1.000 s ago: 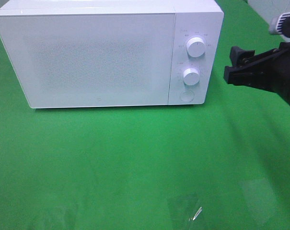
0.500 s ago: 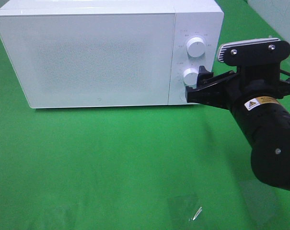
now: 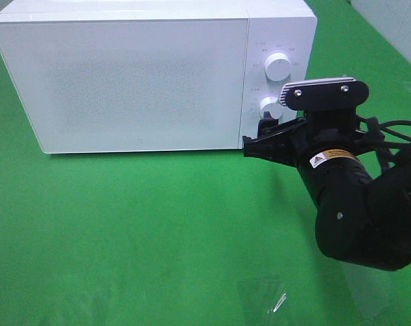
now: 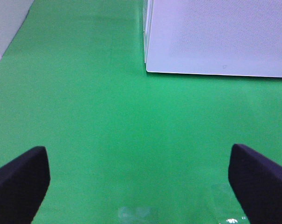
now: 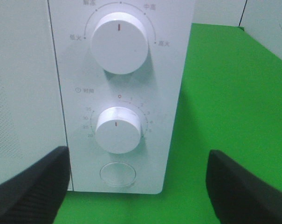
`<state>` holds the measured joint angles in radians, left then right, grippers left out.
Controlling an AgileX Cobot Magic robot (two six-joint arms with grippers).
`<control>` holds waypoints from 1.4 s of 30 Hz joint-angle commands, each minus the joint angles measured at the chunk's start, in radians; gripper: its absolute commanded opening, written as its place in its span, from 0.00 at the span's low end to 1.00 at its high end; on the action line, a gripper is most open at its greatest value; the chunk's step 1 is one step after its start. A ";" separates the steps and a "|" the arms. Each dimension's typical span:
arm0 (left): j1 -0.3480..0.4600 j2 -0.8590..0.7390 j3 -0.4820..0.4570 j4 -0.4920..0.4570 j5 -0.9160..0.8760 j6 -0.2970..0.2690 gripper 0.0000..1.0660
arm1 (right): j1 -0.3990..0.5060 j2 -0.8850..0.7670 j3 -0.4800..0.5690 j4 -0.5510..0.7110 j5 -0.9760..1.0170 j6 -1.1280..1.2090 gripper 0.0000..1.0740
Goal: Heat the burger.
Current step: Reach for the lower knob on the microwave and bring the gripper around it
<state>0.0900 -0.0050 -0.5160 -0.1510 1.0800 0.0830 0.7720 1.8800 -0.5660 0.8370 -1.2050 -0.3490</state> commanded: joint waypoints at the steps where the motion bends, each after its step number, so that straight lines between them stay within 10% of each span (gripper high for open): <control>1: 0.002 -0.016 -0.001 -0.001 -0.013 -0.001 0.92 | -0.004 0.029 -0.039 -0.013 -0.089 0.019 0.71; 42: 0.002 -0.016 -0.001 0.001 -0.013 -0.001 0.92 | -0.144 0.238 -0.270 -0.173 -0.042 0.032 0.71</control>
<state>0.0900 -0.0050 -0.5160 -0.1510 1.0800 0.0830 0.6380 2.1190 -0.8060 0.6840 -1.2040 -0.3250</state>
